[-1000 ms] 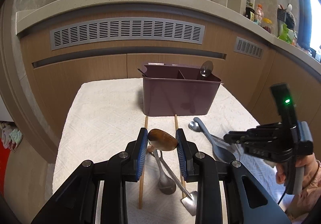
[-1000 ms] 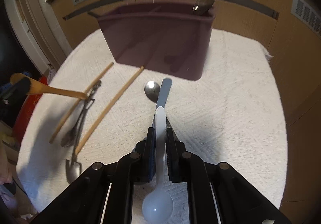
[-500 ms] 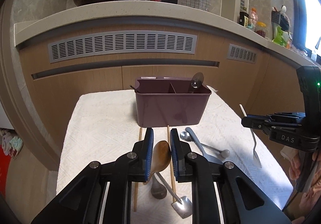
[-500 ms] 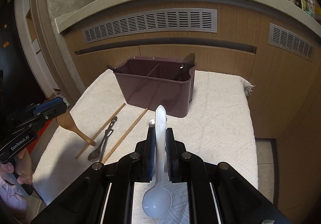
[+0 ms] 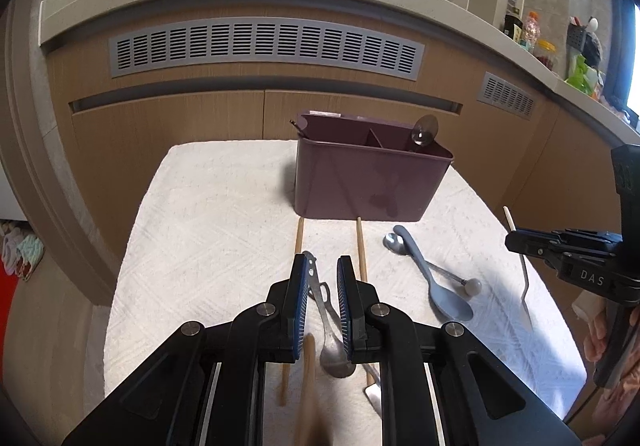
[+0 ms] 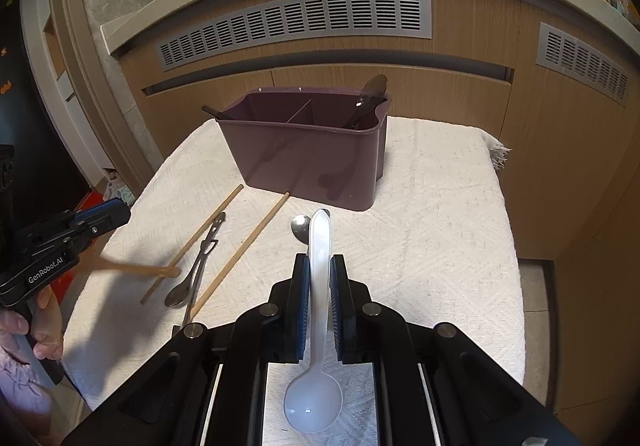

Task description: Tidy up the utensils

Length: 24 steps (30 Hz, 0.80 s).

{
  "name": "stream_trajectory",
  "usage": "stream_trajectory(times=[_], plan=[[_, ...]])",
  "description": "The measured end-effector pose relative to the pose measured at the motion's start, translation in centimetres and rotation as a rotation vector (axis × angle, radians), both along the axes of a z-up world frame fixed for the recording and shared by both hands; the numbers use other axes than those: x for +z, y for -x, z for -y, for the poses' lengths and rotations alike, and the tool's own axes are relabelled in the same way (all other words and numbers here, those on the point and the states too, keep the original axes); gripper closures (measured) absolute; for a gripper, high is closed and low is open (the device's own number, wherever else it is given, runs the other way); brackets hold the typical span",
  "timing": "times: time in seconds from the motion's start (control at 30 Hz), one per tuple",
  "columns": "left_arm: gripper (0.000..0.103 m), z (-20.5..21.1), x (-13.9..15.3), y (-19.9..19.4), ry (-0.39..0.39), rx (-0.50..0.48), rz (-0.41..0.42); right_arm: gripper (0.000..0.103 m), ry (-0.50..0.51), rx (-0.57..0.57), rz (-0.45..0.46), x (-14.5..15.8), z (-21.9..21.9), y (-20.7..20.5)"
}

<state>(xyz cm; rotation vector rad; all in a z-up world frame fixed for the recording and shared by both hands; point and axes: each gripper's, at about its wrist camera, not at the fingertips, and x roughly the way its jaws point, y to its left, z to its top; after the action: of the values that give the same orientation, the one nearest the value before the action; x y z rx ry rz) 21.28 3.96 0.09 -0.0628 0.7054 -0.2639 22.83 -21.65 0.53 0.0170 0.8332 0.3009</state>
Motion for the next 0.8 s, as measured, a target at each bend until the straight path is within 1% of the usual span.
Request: stream_trajectory(times=[0.17,0.27,0.33,0.37,0.43,0.47,0.53,0.6,0.63,0.7,0.77,0.8], plan=[[0.088,-0.5,-0.7,0.0,0.011,-0.005,-0.021,0.093,0.022,0.004,-0.010,-0.6,-0.4,-0.1],[0.088,-1.3,-1.3,0.7,0.022,-0.031,-0.063,0.093,0.043,0.002,-0.013,-0.8,-0.6,-0.1],[0.087,-1.2,-2.1,1.6,0.006,-0.088,-0.106,0.093,0.045,0.003,-0.017,-0.9,-0.5,0.0],[0.086,-0.9,-2.8,2.3,-0.017,-0.116,-0.129,0.093,0.042,0.002,-0.022,-1.0,-0.5,0.0],[0.085,-0.1,-4.1,3.2,-0.082,-0.137,-0.175,0.093,0.040,-0.001,-0.028,-1.2,-0.4,0.0],[0.085,0.4,-4.9,3.3,-0.111,-0.138,-0.204,0.093,0.040,-0.002,-0.032,-1.4,-0.4,0.0],[0.085,1.0,-6.4,3.0,-0.140,-0.125,-0.273,0.093,0.037,0.000,-0.043,-1.7,-0.5,-0.1],[0.085,1.1,-7.6,2.1,-0.138,-0.092,-0.346,0.093,0.033,0.004,-0.051,-2.0,-0.7,0.0],[0.085,1.1,-7.9,1.7,-0.129,-0.090,-0.366,0.093,0.033,0.007,-0.051,-2.0,-0.8,0.1],[0.085,1.4,-8.1,1.0,-0.134,-0.093,-0.368,0.093,0.034,0.016,-0.044,-2.0,-0.9,0.4],[0.087,1.7,-8.0,0.5,-0.145,-0.096,-0.356,0.093,0.029,0.023,-0.041,-1.9,-0.9,0.7],[0.091,1.9,-8.0,0.3,-0.157,-0.093,-0.341,0.093,0.026,0.026,-0.040,-1.9,-0.9,0.8]])
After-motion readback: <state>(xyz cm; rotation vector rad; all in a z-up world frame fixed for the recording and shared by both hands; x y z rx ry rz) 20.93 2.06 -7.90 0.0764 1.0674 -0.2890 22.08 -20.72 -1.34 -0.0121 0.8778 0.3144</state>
